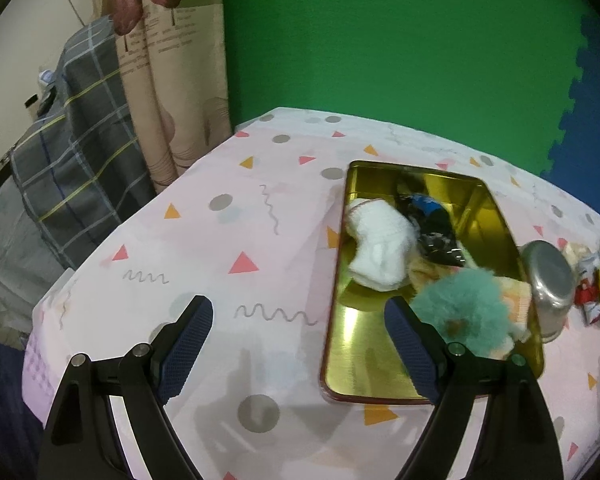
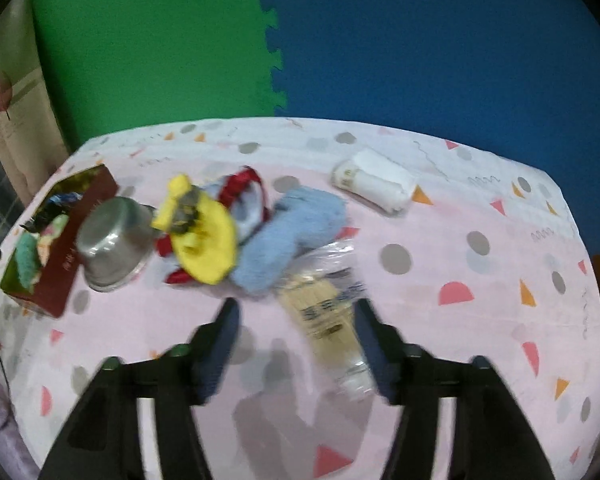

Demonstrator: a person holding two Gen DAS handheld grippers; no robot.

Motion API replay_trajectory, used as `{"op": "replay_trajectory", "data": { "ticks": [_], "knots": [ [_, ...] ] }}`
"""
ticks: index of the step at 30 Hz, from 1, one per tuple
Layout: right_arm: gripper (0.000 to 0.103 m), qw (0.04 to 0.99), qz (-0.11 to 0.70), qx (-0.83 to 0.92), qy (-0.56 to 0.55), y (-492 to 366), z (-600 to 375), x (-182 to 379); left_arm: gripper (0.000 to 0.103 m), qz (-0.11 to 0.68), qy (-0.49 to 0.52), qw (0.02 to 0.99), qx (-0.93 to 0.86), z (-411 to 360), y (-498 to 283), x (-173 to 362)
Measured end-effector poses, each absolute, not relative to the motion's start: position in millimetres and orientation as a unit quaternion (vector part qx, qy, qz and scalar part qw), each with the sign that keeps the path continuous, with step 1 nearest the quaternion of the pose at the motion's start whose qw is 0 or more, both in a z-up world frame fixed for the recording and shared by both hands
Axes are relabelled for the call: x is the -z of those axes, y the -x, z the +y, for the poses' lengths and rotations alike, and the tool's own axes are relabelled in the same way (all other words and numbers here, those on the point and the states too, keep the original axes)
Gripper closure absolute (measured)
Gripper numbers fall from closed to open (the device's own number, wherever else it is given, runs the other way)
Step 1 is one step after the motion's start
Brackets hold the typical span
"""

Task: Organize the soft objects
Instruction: 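Grasp the clear cotton swab bag with the right gripper, then grasp the yellow fuzzy sock with the left gripper while the right gripper holds the swab bag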

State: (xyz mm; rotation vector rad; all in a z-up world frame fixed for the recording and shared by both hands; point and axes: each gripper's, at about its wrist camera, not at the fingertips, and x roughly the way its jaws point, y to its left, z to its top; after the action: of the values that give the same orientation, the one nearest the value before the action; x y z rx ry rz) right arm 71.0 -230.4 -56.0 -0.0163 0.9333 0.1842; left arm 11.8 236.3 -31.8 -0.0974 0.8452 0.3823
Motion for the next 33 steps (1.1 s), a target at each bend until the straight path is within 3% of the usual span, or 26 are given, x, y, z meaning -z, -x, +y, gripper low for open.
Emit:
{"op": "replay_trajectory", "data": {
  "ticks": [8, 19, 20, 22, 33],
  "knots": [
    [0.031, 0.874, 0.47, -0.107, 0.058, -97, -235, 81, 0.017, 0.413, 0.057, 0.896, -0.153, 220, -16, 25],
    [0.032, 0.876, 0.469, -0.108, 0.036, -97, -247, 108, 0.017, 0.422, 0.025, 0.904, -0.071, 146, -33, 12],
    [0.034, 0.877, 0.468, -0.107, 0.035, -95, -247, 109, 0.017, 0.422, 0.019, 0.904, -0.064, 138, -35, 12],
    [0.054, 0.878, 0.466, -0.107, 0.034, -91, -249, 111, 0.017, 0.426, 0.009, 0.903, -0.048, 120, -40, 13],
    [0.066, 0.894, 0.443, -0.06, 0.022, -46, -270, 112, 0.017, 0.44, -0.009, 0.896, 0.053, 30, -63, 16]
  ]
}}
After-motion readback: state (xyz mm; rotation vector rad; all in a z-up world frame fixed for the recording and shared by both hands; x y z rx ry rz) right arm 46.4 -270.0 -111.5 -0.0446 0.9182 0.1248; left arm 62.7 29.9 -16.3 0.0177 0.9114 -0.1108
